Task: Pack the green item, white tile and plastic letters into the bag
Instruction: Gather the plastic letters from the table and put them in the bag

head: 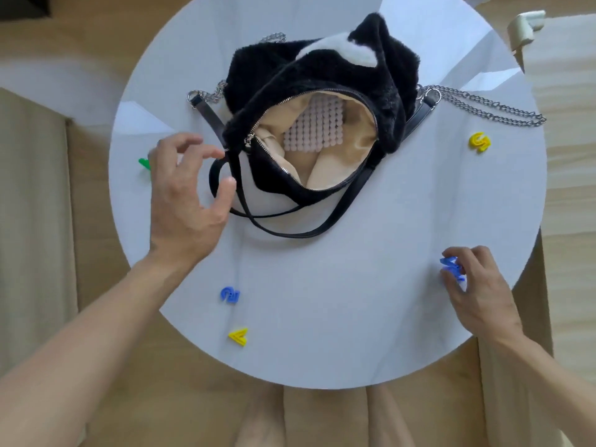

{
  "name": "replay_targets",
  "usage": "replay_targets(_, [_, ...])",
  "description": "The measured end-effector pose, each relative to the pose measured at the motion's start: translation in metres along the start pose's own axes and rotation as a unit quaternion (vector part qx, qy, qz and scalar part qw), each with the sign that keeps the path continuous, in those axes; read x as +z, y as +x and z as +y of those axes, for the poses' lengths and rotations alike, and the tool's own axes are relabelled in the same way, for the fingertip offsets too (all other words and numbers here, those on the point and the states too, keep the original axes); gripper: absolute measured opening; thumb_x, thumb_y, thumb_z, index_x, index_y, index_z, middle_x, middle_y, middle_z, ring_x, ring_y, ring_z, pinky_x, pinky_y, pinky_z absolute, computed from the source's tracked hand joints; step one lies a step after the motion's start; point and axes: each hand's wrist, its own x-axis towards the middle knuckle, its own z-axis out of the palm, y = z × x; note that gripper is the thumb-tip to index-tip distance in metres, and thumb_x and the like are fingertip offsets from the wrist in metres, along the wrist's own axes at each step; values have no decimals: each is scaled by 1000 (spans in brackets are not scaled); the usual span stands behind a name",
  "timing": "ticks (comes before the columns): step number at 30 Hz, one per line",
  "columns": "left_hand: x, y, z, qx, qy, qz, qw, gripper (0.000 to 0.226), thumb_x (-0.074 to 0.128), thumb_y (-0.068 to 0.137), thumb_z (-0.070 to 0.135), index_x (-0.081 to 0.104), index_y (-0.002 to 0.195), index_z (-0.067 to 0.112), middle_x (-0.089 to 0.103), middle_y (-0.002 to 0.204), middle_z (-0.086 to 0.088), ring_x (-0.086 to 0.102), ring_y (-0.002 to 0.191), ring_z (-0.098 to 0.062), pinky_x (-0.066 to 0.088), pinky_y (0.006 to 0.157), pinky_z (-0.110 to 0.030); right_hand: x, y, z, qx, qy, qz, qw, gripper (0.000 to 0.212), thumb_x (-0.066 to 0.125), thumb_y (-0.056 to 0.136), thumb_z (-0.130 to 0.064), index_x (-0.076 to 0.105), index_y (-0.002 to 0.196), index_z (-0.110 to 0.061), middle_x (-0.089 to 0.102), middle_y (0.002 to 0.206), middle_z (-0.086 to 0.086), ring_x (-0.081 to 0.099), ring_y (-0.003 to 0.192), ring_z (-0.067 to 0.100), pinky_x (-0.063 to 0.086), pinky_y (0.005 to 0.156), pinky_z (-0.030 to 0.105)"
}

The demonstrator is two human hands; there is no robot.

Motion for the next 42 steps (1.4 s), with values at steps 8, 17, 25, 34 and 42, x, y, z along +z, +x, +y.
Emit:
replay_targets(8, [16, -168, -48, -108, 63, -250, 960, 47, 67, 87, 37, 56, 131, 24, 42, 126, 4, 45, 113, -19, 55, 80, -36, 28, -22, 2, 31, -13, 29, 999, 31, 67, 92, -10, 59, 121, -14, 39, 105, -3, 48, 97, 24, 42, 67, 36])
replay_targets(17, [33, -178, -53, -109, 91, -256, 956, 19, 66, 90, 9, 65, 108, 11, 51, 116, -9, 54, 101, -26, 56, 72, -33, 31, -20, 3, 83, 14, 61, 995, 30, 68, 91, -8, 65, 121, -14, 40, 114, 2, 52, 110, 36, 51, 86, 46])
replay_targets(25, [17, -192, -50, -25, 63, -271, 960, 12, 65, 87, 11, 62, 97, 18, 52, 104, 1, 52, 87, -16, 51, 55, -24, 23, -20, -2, 81, 13, 53, 995, 28, 70, 89, 0, 67, 116, -7, 44, 117, 8, 59, 101, 37, 51, 86, 44])
replay_targets(34, [24, -223, -60, 1, 77, -336, 939, 33, 83, 69, 9, 63, 94, 18, 58, 104, -1, 60, 84, -18, 51, 50, -23, 21, -9, 7, 98, -3, 83, 992, 24, 73, 87, -3, 69, 111, -4, 47, 121, 15, 59, 100, 42, 54, 89, 48])
replay_targets(42, [35, -220, -55, 50, 114, -332, 935, 34, 89, 61, 16, 68, 87, 17, 61, 92, -3, 59, 70, -19, 41, 31, -18, 20, -3, 5, 90, 7, 91, 992, 18, 73, 86, 0, 69, 102, -5, 56, 111, 12, 61, 93, 38, 46, 80, 35])
